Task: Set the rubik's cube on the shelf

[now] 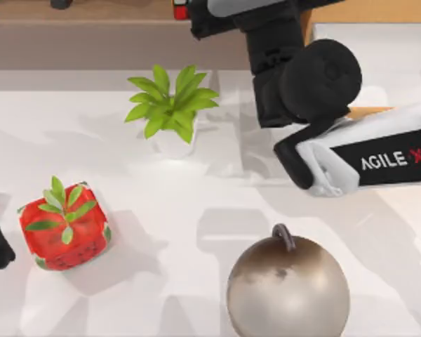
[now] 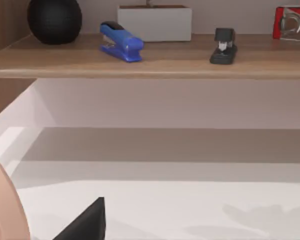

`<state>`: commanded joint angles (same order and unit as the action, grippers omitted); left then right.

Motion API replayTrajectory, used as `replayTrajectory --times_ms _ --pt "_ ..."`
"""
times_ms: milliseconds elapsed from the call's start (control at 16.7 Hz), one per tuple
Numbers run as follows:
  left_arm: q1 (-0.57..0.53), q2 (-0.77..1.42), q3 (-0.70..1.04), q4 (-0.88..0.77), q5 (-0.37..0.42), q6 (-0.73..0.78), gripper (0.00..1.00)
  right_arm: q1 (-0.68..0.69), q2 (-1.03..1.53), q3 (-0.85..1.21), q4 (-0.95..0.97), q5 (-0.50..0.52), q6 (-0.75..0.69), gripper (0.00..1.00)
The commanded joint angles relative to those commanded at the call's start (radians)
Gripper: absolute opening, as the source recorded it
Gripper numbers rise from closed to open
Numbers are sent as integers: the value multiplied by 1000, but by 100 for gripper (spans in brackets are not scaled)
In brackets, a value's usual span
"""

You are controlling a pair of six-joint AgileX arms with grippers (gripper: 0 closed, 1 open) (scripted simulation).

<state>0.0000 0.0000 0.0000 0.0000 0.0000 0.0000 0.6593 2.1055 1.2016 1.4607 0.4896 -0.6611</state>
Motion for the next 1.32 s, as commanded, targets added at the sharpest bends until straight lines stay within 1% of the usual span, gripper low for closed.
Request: replayTrajectory --times_ms 180,360,540,660,780,960,1080,1320 --pt "0 0 0 0 0 0 100 -21 -124 -265 196 -59 -206 100" --pt "0 0 0 0 0 0 100 -57 -212 -521 336 -102 -406 100" --pt "0 0 0 0 0 0 100 -107 -251 -743 406 -128 -589 100" --pt "0 0 0 0 0 0 100 -149 -245 -858 409 -134 -693 100" --pt "0 0 0 0 0 0 100 -199 -217 -937 383 -132 -779 100" --pt "0 0 0 0 0 0 100 -280 -155 -984 323 -118 -868 100" --pt "0 0 0 0 0 0 100 -311 -129 -987 297 -111 -893 100" --pt "0 0 0 0 0 0 100 -313 -128 -987 296 -111 -894 100"
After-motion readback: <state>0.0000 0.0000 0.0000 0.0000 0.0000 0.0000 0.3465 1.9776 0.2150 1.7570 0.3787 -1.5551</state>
